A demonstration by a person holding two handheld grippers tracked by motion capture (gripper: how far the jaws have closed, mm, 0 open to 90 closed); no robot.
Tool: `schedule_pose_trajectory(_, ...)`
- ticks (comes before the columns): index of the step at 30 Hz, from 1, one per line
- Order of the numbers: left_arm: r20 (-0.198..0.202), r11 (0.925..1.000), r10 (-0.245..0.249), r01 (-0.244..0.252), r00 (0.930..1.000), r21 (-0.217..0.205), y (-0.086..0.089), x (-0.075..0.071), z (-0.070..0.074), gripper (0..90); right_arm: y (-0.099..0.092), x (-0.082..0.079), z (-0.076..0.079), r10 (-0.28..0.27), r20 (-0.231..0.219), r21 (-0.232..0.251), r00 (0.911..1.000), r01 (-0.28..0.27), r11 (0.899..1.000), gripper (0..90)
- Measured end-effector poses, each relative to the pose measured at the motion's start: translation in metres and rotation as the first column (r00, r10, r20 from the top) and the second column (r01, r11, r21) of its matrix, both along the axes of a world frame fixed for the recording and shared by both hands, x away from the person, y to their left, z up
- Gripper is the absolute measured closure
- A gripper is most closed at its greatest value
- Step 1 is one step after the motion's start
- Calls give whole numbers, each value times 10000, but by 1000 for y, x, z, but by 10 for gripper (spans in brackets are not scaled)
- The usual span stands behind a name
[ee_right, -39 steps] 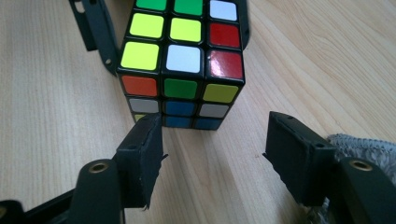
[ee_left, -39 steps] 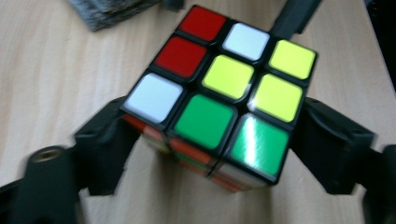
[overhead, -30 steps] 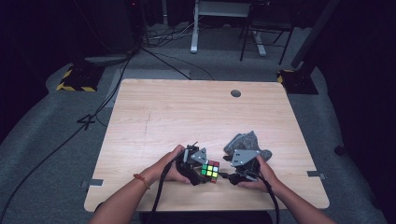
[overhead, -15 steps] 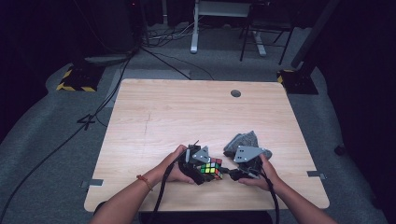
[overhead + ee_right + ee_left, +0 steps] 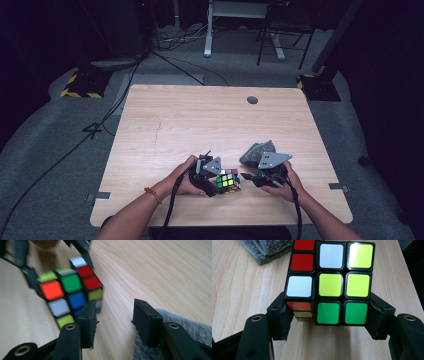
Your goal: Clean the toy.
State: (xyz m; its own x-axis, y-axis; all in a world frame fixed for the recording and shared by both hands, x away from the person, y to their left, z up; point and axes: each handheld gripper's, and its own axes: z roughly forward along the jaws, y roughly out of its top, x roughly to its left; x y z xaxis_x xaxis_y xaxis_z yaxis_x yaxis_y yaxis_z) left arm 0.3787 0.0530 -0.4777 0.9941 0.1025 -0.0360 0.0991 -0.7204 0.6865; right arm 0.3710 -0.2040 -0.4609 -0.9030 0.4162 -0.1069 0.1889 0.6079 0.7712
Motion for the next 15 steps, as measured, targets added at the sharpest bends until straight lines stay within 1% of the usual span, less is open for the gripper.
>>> schedule_pose_trajectory(1, -151, 10000, -37, 38, 9999, 37, 0, 1, 0, 321, -1, 2, -2, -7, -99, 6, 10000, 7, 10000, 536)
schedule_pose_trajectory(2, -111, 9999, 0, 1, 9999, 119, -1, 2, 0, 279, 0, 4, -3, 24, -211, 21, 9998, -24, 10000, 531)
schedule_pose_trajectory(3, -119, 9999, 82, -80, 9999, 143, -1, 3, 0, 224, 1, 5, -4, 25, -209, -31, 9998, -25, 10000, 521)
schedule_pose_trajectory(4, -115, 9999, 56, -55, 9999, 140, -2, 4, 1, 190, 3, 7, -5, -16, -221, -161, 9998, 12, 9999, 508)
schedule_pose_trajectory(5, -97, 9998, 109, -108, 9999, 166, -2, 3, 1, 161, 4, 8, -6, 61, -288, -106, 9996, -64, 9999, 513)
schedule_pose_trajectory(6, 20, 9999, 83, -83, 10000, 138, -4, 4, 1, 154, 5, 8, -6, 103, -341, -30, 9994, -104, 9999, 512)
schedule_pose_trajectory(8, -58, 9999, -79, 79, 10000, 114, -6, 4, 1, 174, 7, 9, -6, 167, -362, 59, 9992, -165, 9998, 506)
schedule_pose_trajectory(9, -68, 9998, -147, 148, 9999, 124, -7, 4, 1, 222, 8, 9, -6, 296, -443, 153, 9986, -289, 9995, 506)
schedule_pose_trajectory(10, -33, 9997, -208, 209, 9998, 113, -7, 4, 1, 247, 10, 8, -6, 312, -421, 127, 9986, -307, 9994, 504)
schedule_pose_trajectory(12, -113, 9997, -230, 231, 9997, 105, -8, 6, 0, 246, 13, 8, -7, 199, -316, -129, 9993, -203, 9997, 514)
schedule_pose_trajectory(14, -71, 9999, -108, 109, 9999, 111, -9, 5, 0, 244, 15, 9, -11, 37, -335, -462, 9994, -53, 9989, 516)
schedule_pose_trajectory(15, -46, 9999, -84, 85, 10000, 138, -10, 6, 0, 243, 15, 10, -12, -17, -359, -534, 9994, -3, 9986, 512)
